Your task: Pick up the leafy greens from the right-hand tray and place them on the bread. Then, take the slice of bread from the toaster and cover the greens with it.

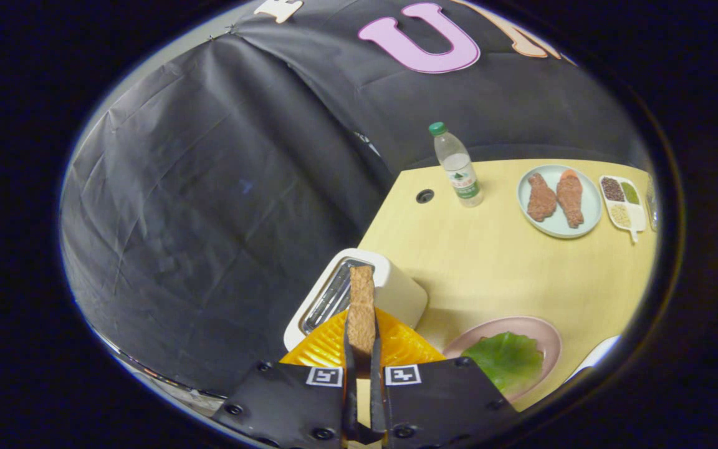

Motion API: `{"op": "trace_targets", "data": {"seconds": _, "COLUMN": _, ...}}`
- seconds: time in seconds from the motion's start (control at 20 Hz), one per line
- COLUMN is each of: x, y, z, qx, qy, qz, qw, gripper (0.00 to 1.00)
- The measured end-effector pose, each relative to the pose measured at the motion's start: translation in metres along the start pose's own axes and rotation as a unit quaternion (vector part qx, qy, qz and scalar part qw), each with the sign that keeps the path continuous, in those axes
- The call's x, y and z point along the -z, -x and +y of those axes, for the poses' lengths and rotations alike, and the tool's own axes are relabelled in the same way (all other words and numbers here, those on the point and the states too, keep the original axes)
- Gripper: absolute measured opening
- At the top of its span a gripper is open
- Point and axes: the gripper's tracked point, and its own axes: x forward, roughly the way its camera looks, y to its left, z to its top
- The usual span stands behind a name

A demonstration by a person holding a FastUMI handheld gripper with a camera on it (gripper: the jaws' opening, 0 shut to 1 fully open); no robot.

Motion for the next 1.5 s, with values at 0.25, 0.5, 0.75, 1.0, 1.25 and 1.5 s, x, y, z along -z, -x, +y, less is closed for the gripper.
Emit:
{"op": "trace_targets", "data": {"seconds": 0.25, "x": 0.023, "y": 0.011, "z": -0.051, "qx": 0.025, "qy": -0.044, "qz": -0.003, "qw": 0.999, "gripper": 0.11}}
{"op": "trace_targets", "data": {"seconds": 0.5, "x": 0.043, "y": 0.017, "z": -0.094, "qx": 0.034, "qy": -0.097, "qz": -0.012, "qw": 0.995, "gripper": 0.11}}
{"op": "trace_targets", "data": {"seconds": 0.75, "x": 0.066, "y": 0.021, "z": -0.127, "qx": 0.051, "qy": -0.125, "qz": -0.008, "qw": 0.991, "gripper": 0.11}}
{"op": "trace_targets", "data": {"seconds": 1.0, "x": 0.092, "y": 0.022, "z": -0.163, "qx": 0.079, "qy": -0.139, "qz": 0.006, "qw": 0.987, "gripper": 0.11}}
{"op": "trace_targets", "data": {"seconds": 1.25, "x": 0.108, "y": 0.025, "z": -0.187, "qx": 0.099, "qy": -0.131, "qz": 0.020, "qw": 0.986, "gripper": 0.38}}
{"op": "trace_targets", "data": {"seconds": 1.5, "x": 0.119, "y": 0.034, "z": -0.204, "qx": 0.121, "qy": -0.098, "qz": 0.031, "qw": 0.987, "gripper": 0.71}}
